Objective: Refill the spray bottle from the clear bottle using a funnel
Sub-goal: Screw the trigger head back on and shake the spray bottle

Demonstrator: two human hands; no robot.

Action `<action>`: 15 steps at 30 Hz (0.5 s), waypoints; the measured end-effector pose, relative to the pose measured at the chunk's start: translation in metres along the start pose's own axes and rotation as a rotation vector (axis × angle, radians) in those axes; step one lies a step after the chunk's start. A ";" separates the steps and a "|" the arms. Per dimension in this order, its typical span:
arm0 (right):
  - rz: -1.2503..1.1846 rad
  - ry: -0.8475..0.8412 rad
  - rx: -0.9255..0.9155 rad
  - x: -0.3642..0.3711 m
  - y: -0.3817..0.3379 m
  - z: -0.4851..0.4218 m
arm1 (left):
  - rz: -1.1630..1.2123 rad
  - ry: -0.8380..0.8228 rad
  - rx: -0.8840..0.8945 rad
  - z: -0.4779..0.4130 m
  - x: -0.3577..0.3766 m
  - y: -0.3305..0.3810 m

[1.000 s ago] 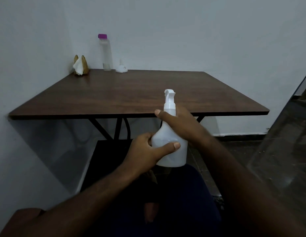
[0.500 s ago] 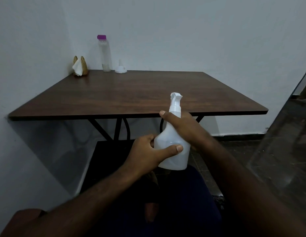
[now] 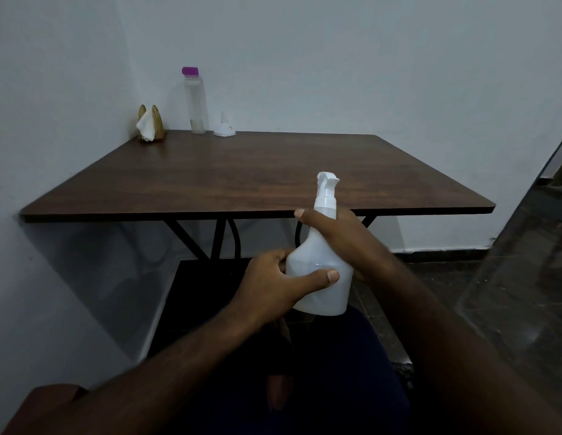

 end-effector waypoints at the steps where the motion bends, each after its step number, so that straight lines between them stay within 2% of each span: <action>1: -0.001 -0.001 -0.002 -0.001 0.000 0.000 | 0.002 0.002 -0.003 0.000 0.000 0.000; 8: 0.107 0.072 -0.079 -0.005 -0.004 0.001 | -0.034 -0.001 -0.014 0.000 0.001 -0.005; 15: -0.030 0.004 -0.014 0.000 -0.001 0.000 | -0.012 0.003 -0.003 -0.002 0.000 -0.001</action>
Point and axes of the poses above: each hand's wrist, its own z-axis away from the middle knuckle, its own x-axis out of the palm, y = z × x, the point moved 7 cm from there along -z, towards the middle knuckle
